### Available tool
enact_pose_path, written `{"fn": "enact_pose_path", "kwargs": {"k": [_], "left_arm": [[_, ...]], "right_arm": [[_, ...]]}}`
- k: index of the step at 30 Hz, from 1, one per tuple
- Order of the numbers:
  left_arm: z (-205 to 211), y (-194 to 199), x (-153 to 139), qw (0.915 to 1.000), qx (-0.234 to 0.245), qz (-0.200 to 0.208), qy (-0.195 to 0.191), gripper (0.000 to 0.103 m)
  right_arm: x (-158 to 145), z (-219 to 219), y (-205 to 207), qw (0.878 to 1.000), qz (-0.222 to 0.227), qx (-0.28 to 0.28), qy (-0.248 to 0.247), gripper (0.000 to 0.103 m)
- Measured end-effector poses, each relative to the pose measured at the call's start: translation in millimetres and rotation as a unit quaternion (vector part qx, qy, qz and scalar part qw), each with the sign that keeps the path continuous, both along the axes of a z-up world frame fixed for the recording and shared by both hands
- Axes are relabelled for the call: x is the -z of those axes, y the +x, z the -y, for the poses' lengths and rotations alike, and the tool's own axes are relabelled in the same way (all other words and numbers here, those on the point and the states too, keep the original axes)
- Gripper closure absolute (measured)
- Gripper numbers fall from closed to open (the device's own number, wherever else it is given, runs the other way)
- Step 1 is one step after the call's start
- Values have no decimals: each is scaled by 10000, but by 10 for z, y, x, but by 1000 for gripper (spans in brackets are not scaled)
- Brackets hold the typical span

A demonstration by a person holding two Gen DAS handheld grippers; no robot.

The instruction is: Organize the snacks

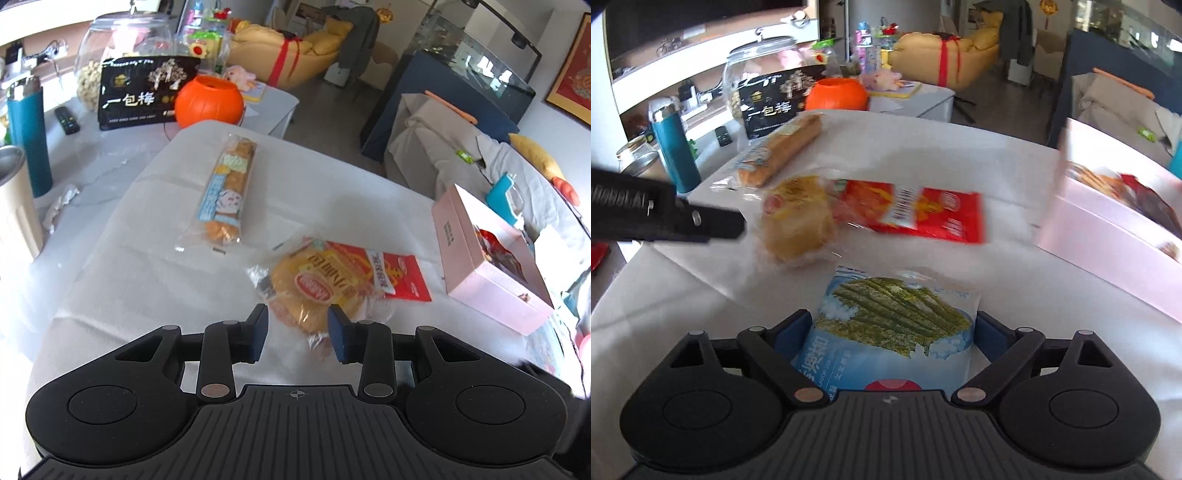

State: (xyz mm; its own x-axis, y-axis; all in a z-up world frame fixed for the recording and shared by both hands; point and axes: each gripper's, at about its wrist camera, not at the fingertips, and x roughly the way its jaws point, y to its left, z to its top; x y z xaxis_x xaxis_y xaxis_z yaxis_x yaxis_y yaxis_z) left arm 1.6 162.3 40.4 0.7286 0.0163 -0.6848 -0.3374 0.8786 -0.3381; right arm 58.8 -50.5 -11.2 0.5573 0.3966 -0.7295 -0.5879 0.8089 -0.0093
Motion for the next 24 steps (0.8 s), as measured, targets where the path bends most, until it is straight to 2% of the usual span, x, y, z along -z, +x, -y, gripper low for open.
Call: {"fn": "enact_pose_path", "kwargs": {"k": [7, 9, 10, 12, 14, 15, 18, 20, 21, 22, 24], "left_arm": [[-147, 253, 69, 9987, -487, 76, -160, 64], [-123, 365, 95, 9990, -407, 5, -177, 62], [-82, 415, 92, 9994, -351, 6, -64, 59], [26, 510, 76, 9997, -153, -14, 210, 56], [149, 613, 66, 9988, 196, -58, 451, 55], [226, 659, 60, 9973, 403, -91, 610, 50], [546, 702, 53, 9852, 1223, -89, 1196, 48], [738, 668, 74, 9764, 1617, -73, 1431, 39], [811, 648, 94, 9723, 1770, -107, 1524, 31], [859, 635, 123, 9697, 1876, -180, 1554, 28], [899, 625, 183, 9690, 1874, -341, 1573, 27]], "right_arm": [[45, 934, 92, 9956, 285, 888, -12, 10], [80, 1158, 156, 9930, 141, 1153, 235, 10], [89, 1245, 163, 9916, 111, 1218, 416, 10], [86, 1295, 148, 9898, 107, 1294, 583, 10], [104, 1242, 134, 9903, 174, 1299, 459, 9], [117, 1206, 125, 9907, 212, 1294, 357, 9], [125, 1189, 101, 9910, 250, 1285, 288, 8], [125, 1191, 110, 9909, 213, 1282, 351, 8], [120, 1190, 100, 9909, 213, 1280, 355, 8], [120, 1183, 104, 9910, 215, 1278, 345, 8], [119, 1181, 102, 9910, 216, 1278, 349, 7]]}}
